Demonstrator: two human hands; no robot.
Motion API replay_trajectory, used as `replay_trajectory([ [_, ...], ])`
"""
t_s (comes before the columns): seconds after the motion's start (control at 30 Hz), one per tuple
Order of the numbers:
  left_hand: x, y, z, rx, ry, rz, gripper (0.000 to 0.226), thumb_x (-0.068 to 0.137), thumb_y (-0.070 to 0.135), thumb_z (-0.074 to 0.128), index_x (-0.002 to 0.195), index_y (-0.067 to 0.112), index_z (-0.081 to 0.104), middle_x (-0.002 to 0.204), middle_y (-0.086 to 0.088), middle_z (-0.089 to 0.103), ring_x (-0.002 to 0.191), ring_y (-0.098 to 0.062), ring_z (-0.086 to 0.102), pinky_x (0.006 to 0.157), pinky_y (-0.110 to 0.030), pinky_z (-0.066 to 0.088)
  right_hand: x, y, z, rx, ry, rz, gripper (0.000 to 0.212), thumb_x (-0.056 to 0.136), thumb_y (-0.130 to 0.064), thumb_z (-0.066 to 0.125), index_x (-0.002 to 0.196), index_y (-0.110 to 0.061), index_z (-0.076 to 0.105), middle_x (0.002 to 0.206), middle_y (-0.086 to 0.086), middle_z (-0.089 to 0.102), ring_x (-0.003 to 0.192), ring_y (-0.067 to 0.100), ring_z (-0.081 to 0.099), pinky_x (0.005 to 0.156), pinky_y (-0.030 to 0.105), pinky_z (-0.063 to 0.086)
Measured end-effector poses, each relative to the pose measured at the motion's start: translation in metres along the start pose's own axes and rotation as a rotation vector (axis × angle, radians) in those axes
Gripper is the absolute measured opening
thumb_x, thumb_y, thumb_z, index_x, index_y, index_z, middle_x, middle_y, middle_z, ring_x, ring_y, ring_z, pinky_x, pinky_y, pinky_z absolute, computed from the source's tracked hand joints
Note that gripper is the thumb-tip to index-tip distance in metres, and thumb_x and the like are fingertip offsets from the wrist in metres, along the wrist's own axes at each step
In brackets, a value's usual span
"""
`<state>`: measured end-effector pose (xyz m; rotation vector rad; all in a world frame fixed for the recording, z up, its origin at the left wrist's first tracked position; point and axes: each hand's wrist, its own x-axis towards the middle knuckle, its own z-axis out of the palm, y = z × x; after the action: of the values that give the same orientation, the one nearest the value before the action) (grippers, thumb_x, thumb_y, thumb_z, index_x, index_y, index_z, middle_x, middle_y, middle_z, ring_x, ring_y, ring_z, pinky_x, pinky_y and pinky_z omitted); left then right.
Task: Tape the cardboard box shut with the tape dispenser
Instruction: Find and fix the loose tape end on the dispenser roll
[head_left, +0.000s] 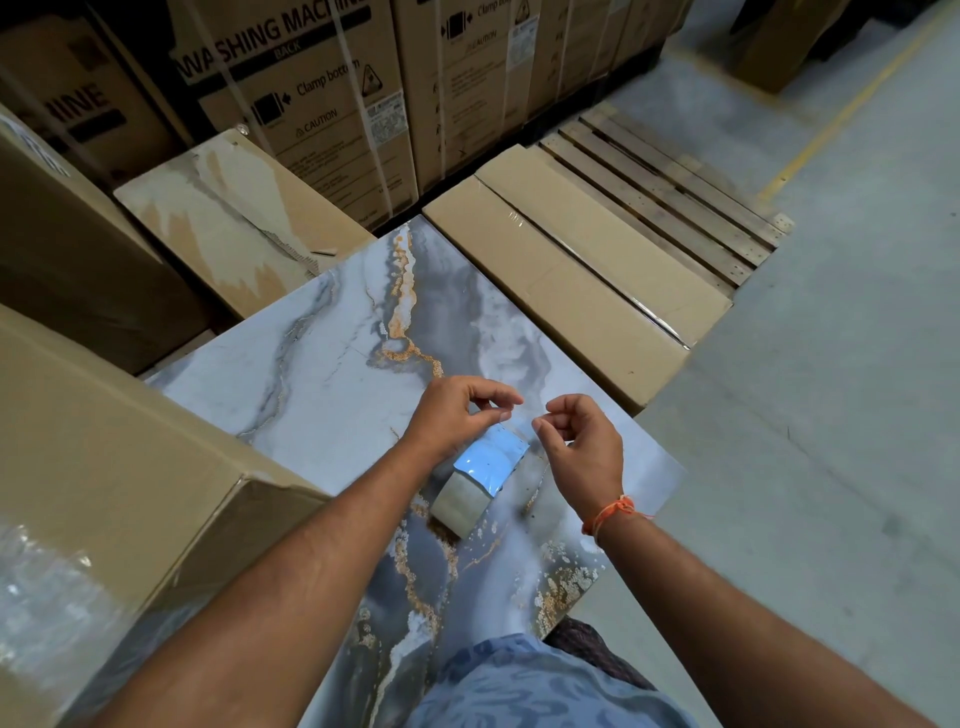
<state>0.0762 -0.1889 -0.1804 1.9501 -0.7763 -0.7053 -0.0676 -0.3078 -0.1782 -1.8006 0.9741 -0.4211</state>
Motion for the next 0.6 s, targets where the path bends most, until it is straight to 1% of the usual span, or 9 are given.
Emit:
replay_trajectory([
  [0.1,-0.0008,-0.0005,0.0021,0.030,0.017,0.020,0.018,0.086,0.013,0.083,0.099,0.024,0.084,0.094,0.014,0.080,0.086,-0.002,0.071,0.077,-0.010,0.052,-0.0017,0.0006,-0.0004,-0.026,-0.003,-0.006,0.013,0.085,-0.014,0.075,0.093,-0.019,0.066,0.078,-0.004,0.070,0.073,0.007,0.065,0.065,0.011,0.051],
  [0.17,-0.0011,-0.0018,0.0026,0.064,0.024,0.040,0.017,0.085,0.016,0.083,0.098,0.026,0.084,0.095,0.014,0.079,0.087,-0.003,0.072,0.077,-0.012,0.052,-0.0027,0.0018,-0.0002,-0.039,-0.015,-0.005,0.011,0.085,-0.015,0.075,0.094,-0.018,0.069,0.078,-0.005,0.070,0.073,0.007,0.066,0.067,0.015,0.054],
  [0.23,-0.0017,-0.0031,0.0021,0.123,0.019,0.073,0.017,0.085,0.019,0.083,0.100,0.029,0.083,0.094,0.013,0.079,0.085,-0.005,0.071,0.076,-0.013,0.053,-0.0039,0.0031,-0.0001,-0.039,-0.027,-0.004,0.011,0.085,-0.016,0.075,0.095,-0.018,0.071,0.078,-0.005,0.071,0.075,0.008,0.067,0.070,0.019,0.057],
  [0.3,-0.0019,-0.0036,0.0006,0.203,0.010,0.113,0.019,0.085,0.022,0.084,0.101,0.030,0.083,0.091,0.015,0.076,0.082,-0.005,0.070,0.075,-0.016,0.054,-0.0055,0.0032,0.0000,-0.040,-0.034,-0.006,0.012,0.085,-0.016,0.075,0.097,-0.018,0.073,0.078,-0.005,0.071,0.075,0.007,0.067,0.072,0.020,0.057],
  [0.37,-0.0017,-0.0039,-0.0011,0.268,0.018,0.145,0.018,0.084,0.025,0.084,0.101,0.032,0.083,0.087,0.016,0.073,0.080,-0.003,0.067,0.072,-0.018,0.053,-0.0071,0.0029,0.0005,-0.047,-0.035,-0.011,0.012,0.085,-0.016,0.075,0.097,-0.018,0.073,0.078,-0.007,0.071,0.074,0.005,0.067,0.072,0.019,0.057],
  [0.5,-0.0018,-0.0043,-0.0029,0.335,0.038,0.205,0.018,0.085,0.024,0.083,0.101,0.032,0.083,0.089,0.011,0.075,0.083,-0.006,0.062,0.073,-0.028,0.053,-0.0091,0.0013,0.0018,-0.038,-0.035,-0.004,0.013,0.084,-0.015,0.076,0.097,-0.019,0.074,0.075,-0.009,0.071,0.070,0.003,0.066,0.071,0.017,0.055],
  [0.6,-0.0028,-0.0035,-0.0034,0.382,0.035,0.240,0.019,0.086,0.022,0.082,0.102,0.032,0.083,0.090,0.009,0.074,0.084,-0.008,0.059,0.073,-0.028,0.051,-0.0099,-0.0007,0.0015,-0.044,-0.029,0.000,0.014,0.084,-0.015,0.075,0.096,-0.021,0.074,0.072,-0.011,0.070,0.067,0.000,0.064,0.069,0.011,0.051],
])
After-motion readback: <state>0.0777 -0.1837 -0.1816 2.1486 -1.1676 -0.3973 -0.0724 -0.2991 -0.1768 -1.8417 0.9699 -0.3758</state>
